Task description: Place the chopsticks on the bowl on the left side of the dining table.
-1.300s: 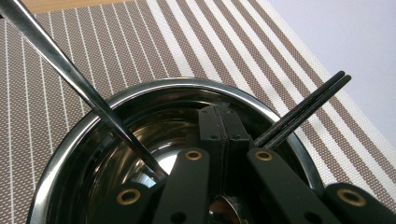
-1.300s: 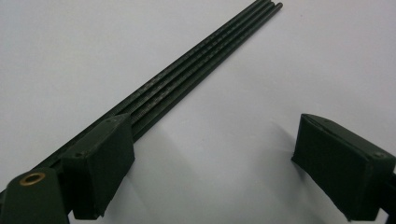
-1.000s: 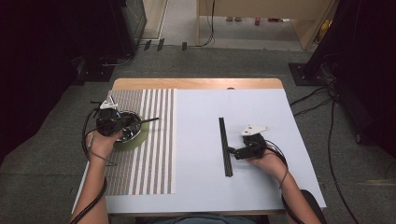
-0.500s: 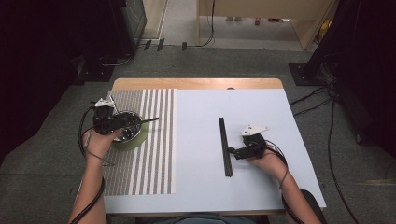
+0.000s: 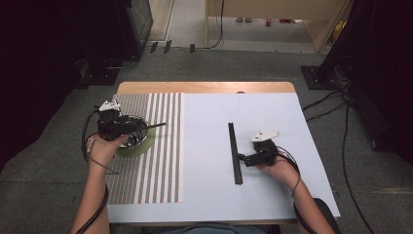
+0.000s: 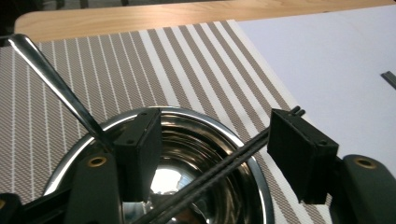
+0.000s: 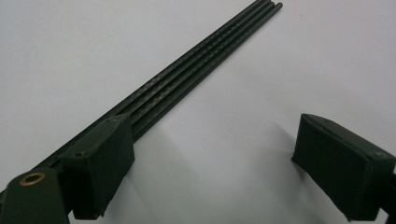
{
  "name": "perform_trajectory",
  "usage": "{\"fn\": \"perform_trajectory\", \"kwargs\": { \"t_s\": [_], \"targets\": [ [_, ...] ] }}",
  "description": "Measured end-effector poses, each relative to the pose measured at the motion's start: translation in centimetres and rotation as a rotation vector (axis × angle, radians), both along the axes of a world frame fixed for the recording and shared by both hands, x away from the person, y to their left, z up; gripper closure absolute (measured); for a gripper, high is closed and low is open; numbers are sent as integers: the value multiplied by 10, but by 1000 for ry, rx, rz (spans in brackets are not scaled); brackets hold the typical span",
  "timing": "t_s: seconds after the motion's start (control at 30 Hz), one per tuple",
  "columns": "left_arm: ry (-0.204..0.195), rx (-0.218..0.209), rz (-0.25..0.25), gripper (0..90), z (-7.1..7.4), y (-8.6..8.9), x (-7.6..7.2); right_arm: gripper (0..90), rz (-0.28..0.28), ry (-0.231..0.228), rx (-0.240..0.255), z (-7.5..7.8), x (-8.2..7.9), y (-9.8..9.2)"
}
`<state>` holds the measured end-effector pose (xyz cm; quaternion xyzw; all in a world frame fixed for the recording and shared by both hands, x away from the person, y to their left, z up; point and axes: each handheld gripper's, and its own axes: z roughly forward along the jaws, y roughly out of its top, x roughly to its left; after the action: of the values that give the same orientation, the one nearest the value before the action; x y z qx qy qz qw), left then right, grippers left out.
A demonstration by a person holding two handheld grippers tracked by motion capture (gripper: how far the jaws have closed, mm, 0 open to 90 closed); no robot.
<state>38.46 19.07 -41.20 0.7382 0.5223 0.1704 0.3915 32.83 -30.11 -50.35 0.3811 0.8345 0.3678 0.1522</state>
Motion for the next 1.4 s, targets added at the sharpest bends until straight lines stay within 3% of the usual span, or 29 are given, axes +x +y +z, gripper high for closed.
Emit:
{"fn": "perform_trajectory", "kwargs": {
  "t_s": [0.53, 1.4],
  "targets": [
    [-12, 12, -50, 318, 3, -25, -6, 119, -1, 1, -1, 0, 0, 0],
    [-21, -4, -162, 301, 2, -68, -19, 119, -1, 1, -2, 0, 0, 0]
  ]
}}
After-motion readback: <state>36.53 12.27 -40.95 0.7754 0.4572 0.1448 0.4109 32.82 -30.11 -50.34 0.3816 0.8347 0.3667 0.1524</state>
